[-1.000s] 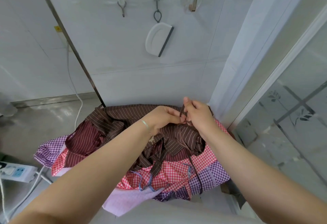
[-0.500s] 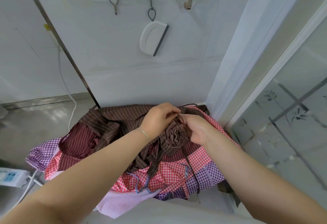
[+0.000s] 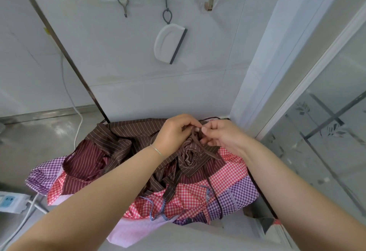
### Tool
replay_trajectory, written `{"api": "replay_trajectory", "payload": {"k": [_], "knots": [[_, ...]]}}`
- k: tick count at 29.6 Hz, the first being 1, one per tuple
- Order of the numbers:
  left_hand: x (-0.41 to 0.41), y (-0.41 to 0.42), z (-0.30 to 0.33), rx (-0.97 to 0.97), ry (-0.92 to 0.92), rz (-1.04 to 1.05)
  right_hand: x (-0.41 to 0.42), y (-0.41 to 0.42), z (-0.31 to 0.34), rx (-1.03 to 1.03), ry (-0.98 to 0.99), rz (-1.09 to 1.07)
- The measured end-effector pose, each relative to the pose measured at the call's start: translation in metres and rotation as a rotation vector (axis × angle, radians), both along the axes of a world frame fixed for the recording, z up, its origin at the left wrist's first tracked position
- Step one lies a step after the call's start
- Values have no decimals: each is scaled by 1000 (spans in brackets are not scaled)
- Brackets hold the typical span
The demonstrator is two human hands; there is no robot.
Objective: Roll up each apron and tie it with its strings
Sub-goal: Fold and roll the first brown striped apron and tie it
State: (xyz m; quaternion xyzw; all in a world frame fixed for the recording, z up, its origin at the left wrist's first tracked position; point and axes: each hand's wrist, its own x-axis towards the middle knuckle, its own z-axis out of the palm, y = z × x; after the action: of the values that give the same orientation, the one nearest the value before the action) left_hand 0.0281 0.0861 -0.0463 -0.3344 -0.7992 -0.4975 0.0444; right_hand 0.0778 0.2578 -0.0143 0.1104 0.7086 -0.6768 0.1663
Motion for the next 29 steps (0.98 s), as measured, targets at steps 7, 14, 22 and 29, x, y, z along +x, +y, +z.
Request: {"api": "replay_trajectory", "payload": {"k": [7,14,22,29], "knots": [[4,-1,17,107,-208,-29,-1,-4,27,630,183,343],[4,0,21,316,-513,83,3,-14,-2,145,170,-99],[20,10,8,538,-738,331,12,-24,-28,-247,122,-463],[37,13,19,467,-503,252,14,-13,-24,-7,54,-419]]}}
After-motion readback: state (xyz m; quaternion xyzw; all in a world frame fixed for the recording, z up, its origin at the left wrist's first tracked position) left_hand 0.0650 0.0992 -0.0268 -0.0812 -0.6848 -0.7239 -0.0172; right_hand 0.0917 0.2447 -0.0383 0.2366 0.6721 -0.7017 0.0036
